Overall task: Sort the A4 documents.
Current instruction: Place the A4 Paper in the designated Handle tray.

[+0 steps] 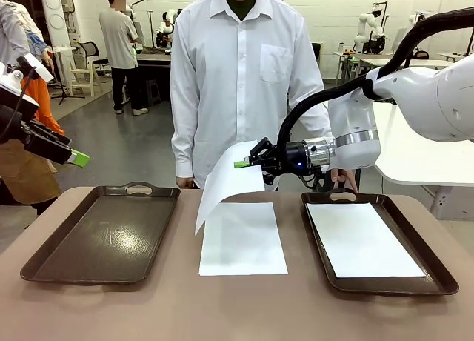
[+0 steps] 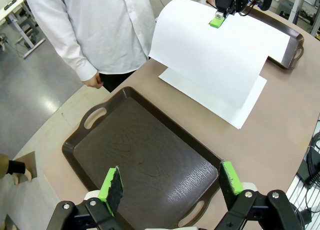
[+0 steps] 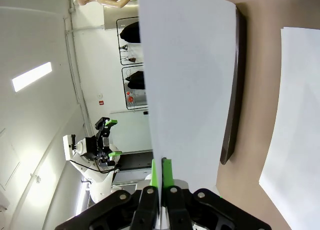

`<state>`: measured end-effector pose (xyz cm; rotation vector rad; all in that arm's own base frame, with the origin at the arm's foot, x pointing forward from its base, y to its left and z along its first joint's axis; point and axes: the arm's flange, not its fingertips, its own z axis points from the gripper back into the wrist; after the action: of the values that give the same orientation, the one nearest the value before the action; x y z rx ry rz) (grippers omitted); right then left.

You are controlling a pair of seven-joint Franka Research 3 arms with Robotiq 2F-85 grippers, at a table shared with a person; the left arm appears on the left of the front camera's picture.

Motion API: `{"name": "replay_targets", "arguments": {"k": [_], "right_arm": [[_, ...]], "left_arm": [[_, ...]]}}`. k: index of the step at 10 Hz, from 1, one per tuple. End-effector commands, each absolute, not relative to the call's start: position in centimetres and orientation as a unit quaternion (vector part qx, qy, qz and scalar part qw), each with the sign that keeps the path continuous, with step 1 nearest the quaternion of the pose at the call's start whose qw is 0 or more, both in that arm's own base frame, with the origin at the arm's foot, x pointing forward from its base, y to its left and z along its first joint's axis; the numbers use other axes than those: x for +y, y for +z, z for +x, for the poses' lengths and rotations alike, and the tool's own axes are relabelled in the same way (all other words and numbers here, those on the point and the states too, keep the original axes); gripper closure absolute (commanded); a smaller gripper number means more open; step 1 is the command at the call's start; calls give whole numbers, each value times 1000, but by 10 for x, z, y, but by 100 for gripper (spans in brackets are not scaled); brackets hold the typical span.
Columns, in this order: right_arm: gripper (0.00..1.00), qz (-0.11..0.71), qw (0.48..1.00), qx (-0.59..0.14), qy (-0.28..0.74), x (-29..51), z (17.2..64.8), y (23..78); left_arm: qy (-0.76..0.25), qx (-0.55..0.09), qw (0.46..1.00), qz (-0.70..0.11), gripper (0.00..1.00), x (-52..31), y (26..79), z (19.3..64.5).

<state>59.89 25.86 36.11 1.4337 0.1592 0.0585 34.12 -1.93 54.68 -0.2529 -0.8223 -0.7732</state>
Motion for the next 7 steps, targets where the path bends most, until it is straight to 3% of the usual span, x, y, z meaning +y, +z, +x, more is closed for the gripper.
{"name": "replay_targets", "arguments": {"k": [1, 7], "right_arm": [[100, 654, 753, 69, 24, 259, 600, 361], [99, 653, 754, 67, 27, 249, 602, 369]], "left_arm": [[-370, -389, 835, -121, 0, -18, 546, 342], [-370, -389, 835, -121, 0, -18, 546, 342]]}}
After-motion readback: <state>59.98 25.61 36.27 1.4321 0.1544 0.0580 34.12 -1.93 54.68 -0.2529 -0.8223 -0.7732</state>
